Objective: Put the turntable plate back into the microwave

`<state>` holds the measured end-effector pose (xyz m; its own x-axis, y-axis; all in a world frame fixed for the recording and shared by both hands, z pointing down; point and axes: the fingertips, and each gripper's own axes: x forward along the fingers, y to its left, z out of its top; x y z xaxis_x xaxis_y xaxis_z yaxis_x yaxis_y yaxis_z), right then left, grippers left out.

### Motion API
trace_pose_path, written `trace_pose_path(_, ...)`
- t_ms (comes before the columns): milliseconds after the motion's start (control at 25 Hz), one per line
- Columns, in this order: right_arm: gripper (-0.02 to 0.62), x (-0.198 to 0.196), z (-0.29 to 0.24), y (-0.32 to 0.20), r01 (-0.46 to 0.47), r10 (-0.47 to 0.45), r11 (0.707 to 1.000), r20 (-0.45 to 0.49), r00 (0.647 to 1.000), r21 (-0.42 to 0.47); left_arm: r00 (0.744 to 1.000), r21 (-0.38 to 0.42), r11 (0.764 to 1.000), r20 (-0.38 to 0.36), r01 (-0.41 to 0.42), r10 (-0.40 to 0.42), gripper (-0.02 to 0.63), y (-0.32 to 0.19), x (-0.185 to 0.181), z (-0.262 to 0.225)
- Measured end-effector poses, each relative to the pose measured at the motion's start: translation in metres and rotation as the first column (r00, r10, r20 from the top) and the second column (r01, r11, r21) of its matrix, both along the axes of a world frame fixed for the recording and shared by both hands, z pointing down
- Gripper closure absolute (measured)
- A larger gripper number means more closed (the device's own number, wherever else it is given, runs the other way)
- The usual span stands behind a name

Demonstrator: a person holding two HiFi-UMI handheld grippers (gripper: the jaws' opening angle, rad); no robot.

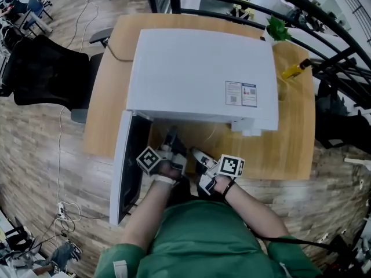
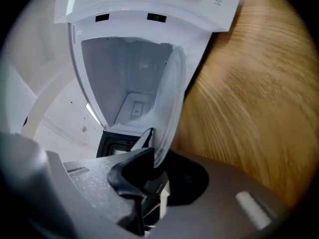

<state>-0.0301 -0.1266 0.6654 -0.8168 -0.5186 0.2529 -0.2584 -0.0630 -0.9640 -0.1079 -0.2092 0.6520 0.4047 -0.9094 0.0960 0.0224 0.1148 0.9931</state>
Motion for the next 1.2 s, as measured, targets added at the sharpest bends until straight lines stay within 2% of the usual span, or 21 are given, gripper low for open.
trace_pose_path(120,0.535,0.002,-0.001,-0.010,-0.040,0.040,0.999,0.024,0.999,-0.009,0.998,-0.003,1.000,0.061,-0.027,0.027,0.568,-0.004,0.001,0.004)
trace_pose_path(280,0.543,0.012,0.003,-0.021,-0.076,0.076,0.997,0.009,0.997,-0.029,0.979,0.007,0.993,0.165,-0.120,0.118,0.568,-0.007,0.007,0.006)
trace_pose_path(320,0.546,0.013,0.003,-0.024,-0.084,0.084,0.996,0.013,0.996,-0.031,0.976,0.010,0.991,0.175,-0.135,0.131,0.540,-0.006,0.009,0.005)
trace_pose_path(440,0.548,0.018,0.003,-0.034,-0.112,0.114,0.993,0.030,0.993,-0.040,0.976,0.033,0.987,0.157,-0.159,0.152,0.462,-0.001,0.018,-0.002)
trace_pose_path(600,0.549,0.021,0.003,-0.047,-0.138,0.140,0.990,0.045,0.989,-0.033,0.977,0.036,0.984,0.126,-0.177,0.171,0.445,0.012,0.029,-0.008)
trace_pose_path(760,0.549,0.021,0.003,-0.058,-0.151,0.152,0.988,0.054,0.987,-0.025,0.956,-0.047,0.979,0.208,-0.200,0.206,0.458,0.025,0.027,0.002)
trace_pose_path(880,0.549,0.021,0.003,-0.067,-0.161,0.162,0.987,0.058,0.985,-0.017,0.944,-0.099,0.974,0.241,-0.205,0.224,0.533,0.033,0.027,0.006)
trace_pose_path(1040,0.549,0.025,0.005,-0.073,-0.178,0.179,0.984,0.041,0.983,-0.019,0.945,-0.111,0.974,0.244,-0.198,0.220,0.557,0.031,0.026,0.008)
trace_pose_path(1200,0.526,0.032,-0.002,-0.080,-0.193,0.193,0.979,0.016,0.981,0.065,0.929,-0.104,0.967,0.272,-0.232,0.252,0.555,0.022,0.032,0.007)
